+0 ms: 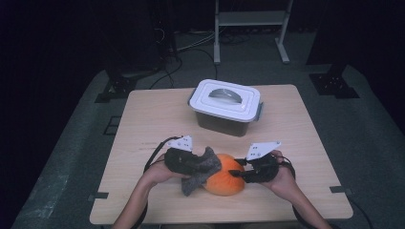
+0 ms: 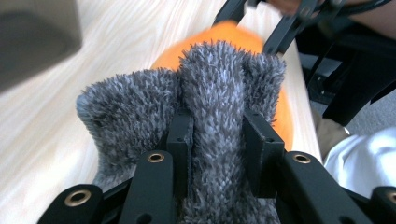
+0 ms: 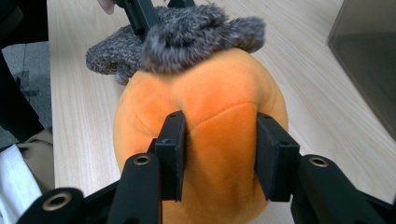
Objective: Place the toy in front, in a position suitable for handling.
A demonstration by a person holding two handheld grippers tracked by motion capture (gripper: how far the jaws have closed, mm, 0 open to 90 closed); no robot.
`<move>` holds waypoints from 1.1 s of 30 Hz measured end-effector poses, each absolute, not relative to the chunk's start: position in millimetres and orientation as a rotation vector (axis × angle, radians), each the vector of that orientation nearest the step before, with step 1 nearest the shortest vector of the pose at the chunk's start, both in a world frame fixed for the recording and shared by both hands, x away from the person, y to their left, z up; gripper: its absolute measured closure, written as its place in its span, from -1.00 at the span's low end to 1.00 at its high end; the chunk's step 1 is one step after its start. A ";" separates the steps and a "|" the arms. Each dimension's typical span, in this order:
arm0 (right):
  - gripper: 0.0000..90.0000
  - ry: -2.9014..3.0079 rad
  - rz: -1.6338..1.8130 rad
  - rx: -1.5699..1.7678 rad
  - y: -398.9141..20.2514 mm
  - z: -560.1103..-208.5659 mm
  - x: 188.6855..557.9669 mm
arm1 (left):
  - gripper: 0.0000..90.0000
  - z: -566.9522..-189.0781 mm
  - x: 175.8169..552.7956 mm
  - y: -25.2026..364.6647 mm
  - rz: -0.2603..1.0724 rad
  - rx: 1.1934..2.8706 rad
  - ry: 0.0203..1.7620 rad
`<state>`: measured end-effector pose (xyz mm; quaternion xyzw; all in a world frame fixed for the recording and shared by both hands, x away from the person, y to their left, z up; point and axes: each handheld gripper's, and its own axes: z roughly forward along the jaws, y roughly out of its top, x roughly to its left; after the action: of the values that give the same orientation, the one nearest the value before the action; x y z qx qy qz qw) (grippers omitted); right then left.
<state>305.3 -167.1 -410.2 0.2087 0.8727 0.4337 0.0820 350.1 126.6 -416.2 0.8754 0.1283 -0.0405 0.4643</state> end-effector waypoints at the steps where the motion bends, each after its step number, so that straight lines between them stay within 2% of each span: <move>1: 0.25 2.608 1.301 0.625 -167.1 -410.4 305.9 | 0.49 -416.9 350.1 127.1 -0.108 2.140 0.315; 3: 0.13 2.614 1.301 0.610 -166.2 -409.9 306.3 | 0.49 -416.5 349.7 126.2 -0.111 2.134 0.289; 5: -0.13 2.610 1.320 0.595 -169.1 -409.3 306.5 | 0.48 -415.6 348.9 125.5 -0.113 2.137 0.277; 7: -0.27 2.618 1.369 0.612 -176.3 -408.6 310.2 | 0.48 -415.9 348.7 125.2 -0.113 2.137 0.275; 15: -0.53 2.690 1.399 0.745 -192.6 -423.1 325.5 | 0.48 -417.7 349.9 127.7 -0.129 2.136 0.273; 17: -0.50 2.724 1.441 0.789 -191.9 -428.2 329.6 | 0.48 -417.5 350.1 127.0 -0.124 2.132 0.277; 19: -0.30 2.749 1.474 0.814 -189.9 -430.9 330.7 | 0.48 -415.6 349.3 125.9 -0.111 2.127 0.272; 21: 0.01 2.742 1.426 0.801 -187.0 -425.2 327.8 | 0.48 -409.0 346.8 124.4 -0.084 2.115 0.248; 23: 0.17 2.688 1.409 0.747 -185.3 -412.8 321.5 | 0.48 -401.4 344.0 122.9 -0.056 2.104 0.228; 26: 0.22 2.631 1.424 0.718 -182.3 -400.1 315.6 | 0.48 -387.6 334.3 110.9 -0.040 2.070 0.165; 29: 0.22 2.620 1.346 0.649 -171.2 -395.2 307.5 | 0.48 -383.3 327.2 99.1 0.019 2.134 0.125; 33: 0.22 2.615 1.328 0.676 -172.9 -399.9 309.0 | 0.49 -393.1 334.3 105.3 0.015 2.145 0.182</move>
<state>309.0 -172.9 -399.9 0.2242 0.8669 0.4403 0.0657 334.3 105.3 -393.1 0.8770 0.0745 0.0062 0.4746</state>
